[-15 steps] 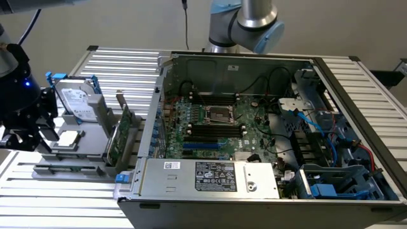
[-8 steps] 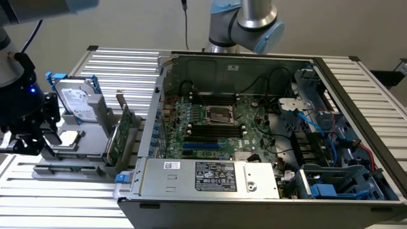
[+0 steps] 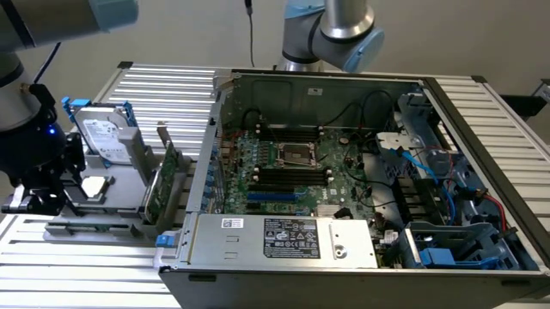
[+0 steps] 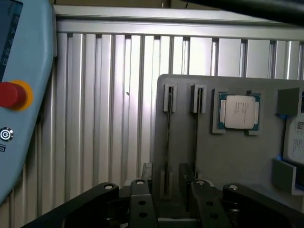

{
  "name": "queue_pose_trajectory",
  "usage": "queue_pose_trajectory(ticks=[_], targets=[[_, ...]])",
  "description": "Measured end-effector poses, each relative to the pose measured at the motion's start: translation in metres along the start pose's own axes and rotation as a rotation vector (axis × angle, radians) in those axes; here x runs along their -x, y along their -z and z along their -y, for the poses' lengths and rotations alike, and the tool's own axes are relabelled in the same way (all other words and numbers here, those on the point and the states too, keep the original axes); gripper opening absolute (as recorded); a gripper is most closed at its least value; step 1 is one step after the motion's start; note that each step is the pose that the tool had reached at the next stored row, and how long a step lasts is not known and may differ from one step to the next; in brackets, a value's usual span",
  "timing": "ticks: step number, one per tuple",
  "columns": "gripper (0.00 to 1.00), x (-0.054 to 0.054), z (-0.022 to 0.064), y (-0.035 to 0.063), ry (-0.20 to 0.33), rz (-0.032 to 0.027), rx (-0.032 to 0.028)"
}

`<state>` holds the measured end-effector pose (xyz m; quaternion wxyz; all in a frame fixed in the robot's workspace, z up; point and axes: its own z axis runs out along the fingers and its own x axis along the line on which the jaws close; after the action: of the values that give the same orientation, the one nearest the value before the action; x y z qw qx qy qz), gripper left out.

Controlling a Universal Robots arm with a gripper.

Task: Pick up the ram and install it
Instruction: 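Pick up the ram and move it above insertion slot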

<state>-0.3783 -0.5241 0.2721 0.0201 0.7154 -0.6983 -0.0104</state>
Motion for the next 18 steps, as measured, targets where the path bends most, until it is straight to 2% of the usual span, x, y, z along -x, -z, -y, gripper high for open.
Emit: queue_pose_trajectory(ticks=[18], targets=[[0.36,0.001,0.0014,-0.0327,0.022,-0.0009,-0.0003]])
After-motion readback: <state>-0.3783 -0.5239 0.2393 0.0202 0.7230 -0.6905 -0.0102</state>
